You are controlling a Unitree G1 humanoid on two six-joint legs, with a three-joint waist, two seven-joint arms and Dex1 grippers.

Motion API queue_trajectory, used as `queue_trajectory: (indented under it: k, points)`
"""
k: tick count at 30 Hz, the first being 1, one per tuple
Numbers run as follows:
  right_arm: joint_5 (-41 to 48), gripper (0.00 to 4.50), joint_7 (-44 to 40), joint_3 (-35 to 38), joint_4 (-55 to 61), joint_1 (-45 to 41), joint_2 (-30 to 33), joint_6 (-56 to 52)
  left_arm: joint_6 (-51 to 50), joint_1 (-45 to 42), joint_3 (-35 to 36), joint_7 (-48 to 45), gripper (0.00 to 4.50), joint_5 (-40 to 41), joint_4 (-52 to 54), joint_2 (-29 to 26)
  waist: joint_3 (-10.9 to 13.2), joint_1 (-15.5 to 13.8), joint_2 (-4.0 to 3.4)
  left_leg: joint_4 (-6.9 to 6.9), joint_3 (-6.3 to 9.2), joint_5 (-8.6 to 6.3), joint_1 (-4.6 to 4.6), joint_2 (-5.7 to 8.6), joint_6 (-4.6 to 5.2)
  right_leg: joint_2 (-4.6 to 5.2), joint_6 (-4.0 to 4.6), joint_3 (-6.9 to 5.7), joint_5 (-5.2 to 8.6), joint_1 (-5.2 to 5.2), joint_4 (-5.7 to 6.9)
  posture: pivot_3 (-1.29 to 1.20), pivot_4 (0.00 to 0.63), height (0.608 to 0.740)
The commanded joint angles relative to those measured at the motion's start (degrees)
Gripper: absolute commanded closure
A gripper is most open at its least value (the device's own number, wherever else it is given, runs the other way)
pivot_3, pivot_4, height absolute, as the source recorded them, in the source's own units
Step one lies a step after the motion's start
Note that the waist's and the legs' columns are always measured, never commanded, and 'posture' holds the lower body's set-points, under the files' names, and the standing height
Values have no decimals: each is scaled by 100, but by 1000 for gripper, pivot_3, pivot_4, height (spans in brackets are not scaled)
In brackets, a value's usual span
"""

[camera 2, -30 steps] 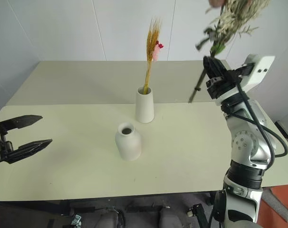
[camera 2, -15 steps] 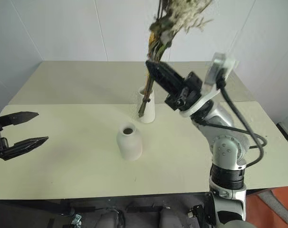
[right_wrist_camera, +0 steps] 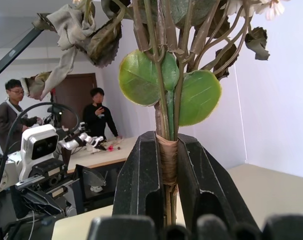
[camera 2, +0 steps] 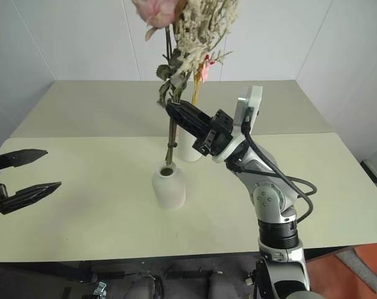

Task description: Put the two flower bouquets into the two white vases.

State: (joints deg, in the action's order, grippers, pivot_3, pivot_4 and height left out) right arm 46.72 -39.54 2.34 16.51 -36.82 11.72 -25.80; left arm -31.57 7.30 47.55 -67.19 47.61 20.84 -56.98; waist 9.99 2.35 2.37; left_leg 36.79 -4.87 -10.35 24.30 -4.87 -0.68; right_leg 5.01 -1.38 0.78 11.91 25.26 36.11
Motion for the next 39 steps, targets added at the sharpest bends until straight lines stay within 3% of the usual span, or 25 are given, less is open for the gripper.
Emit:
queue_trajectory:
  k: [1, 14, 21, 26, 27, 39]
  points:
    - [-109, 4281, -121, -36, 38, 43, -64, 270, -33, 25, 239, 14, 0, 119, 165, -19, 0, -4, 0, 0, 0, 0, 0, 0, 0, 0, 0, 0, 0, -1, -1, 0, 150, 740]
    - [-602, 4281, -647, -425, -346, 521, -216, 650, -60, 54, 281, 28, 0, 131, 182, -27, 0, 5, 0, 0, 0, 0, 1, -1, 0, -1, 0, 0, 0, 1, -1, 0, 150, 740]
    - [-399, 1986, -1303, -558, -101, 854, 119, 404, -41, 21, 239, 52, 0, 132, 201, -18, 0, -3, 0, 0, 0, 0, 0, 0, -1, 0, 1, -1, 1, -1, -2, 0, 150, 740]
    - [-1229, 203, -1174, -788, -121, 943, 431, 777, 16, -33, 170, 43, 0, 91, 147, -20, 0, 2, 0, 0, 0, -1, -3, 0, -1, 0, 7, -1, 5, 0, -1, 0, 150, 740]
    - [-1383, 29, -1215, -819, -134, 947, 501, 881, 25, -44, 156, 40, 0, 82, 138, -21, 0, 3, 0, 0, -1, -1, -3, 0, -1, 0, 8, -1, 5, 1, -1, 0, 150, 740]
    - [-2087, 29, -1752, -595, -217, 957, 1717, 1251, 96, -175, 10, 24, 0, -10, 49, -23, 0, -18, 2, 0, -1, -1, -1, 1, -1, 1, 7, 0, 10, 0, -5, 0, 150, 740]
